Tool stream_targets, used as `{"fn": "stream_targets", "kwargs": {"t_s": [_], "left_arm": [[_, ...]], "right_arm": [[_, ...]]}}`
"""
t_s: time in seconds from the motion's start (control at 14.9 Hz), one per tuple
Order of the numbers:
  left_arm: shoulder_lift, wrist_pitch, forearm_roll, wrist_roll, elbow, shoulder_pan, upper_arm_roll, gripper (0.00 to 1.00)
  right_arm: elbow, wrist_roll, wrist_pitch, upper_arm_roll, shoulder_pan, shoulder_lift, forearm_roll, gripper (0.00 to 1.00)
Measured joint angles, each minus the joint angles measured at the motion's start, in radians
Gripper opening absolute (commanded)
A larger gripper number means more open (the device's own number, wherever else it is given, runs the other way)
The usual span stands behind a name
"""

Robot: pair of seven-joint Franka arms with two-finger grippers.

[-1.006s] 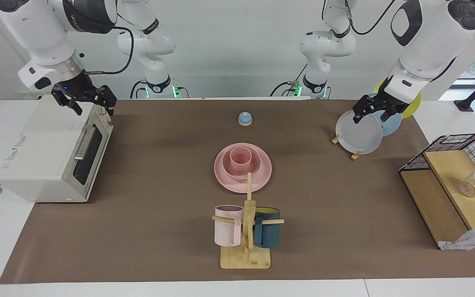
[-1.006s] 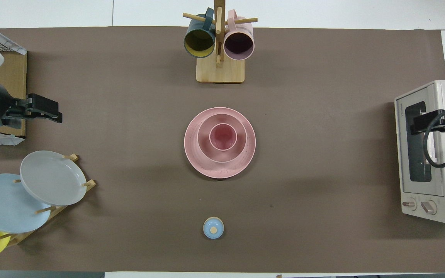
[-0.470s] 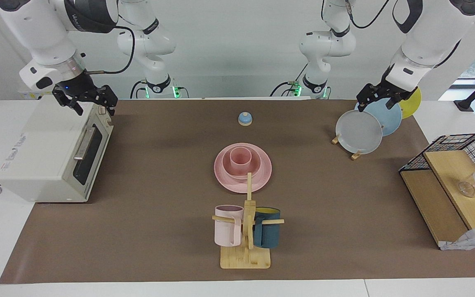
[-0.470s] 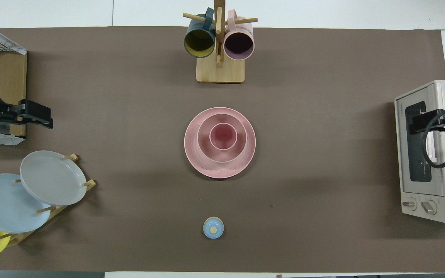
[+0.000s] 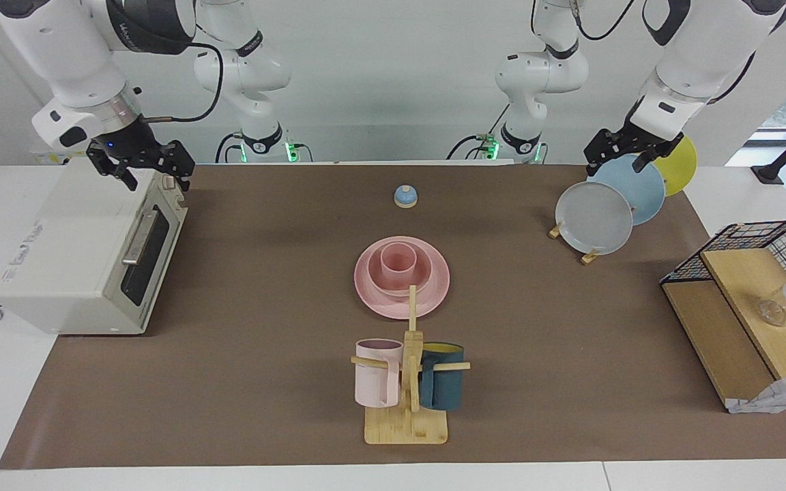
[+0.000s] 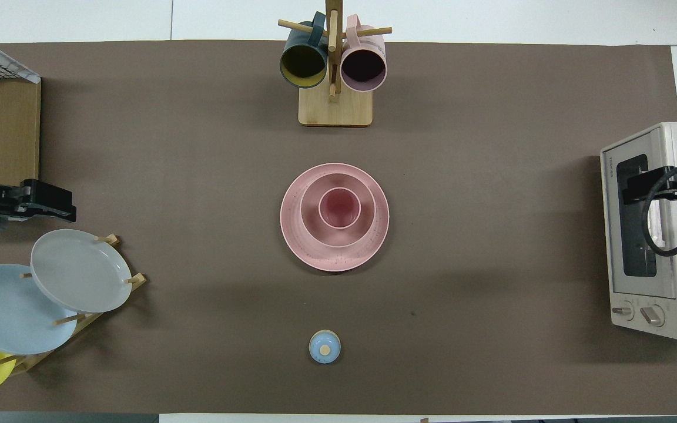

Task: Organize tableware

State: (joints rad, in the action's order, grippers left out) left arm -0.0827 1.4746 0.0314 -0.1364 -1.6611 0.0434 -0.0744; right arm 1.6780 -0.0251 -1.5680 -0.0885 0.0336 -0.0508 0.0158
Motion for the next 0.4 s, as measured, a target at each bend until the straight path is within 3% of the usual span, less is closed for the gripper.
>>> {"fn": "stream_targets", "kwargs": {"t_s": [0.4], "left_arm": [[0.0,0.005,0.0,0.0,0.0,-0.004,-0.002,1.0]], "right_arm": [[-0.009,0.0,0.004,0.002,0.002,0.0,0.0,1.0]]}}
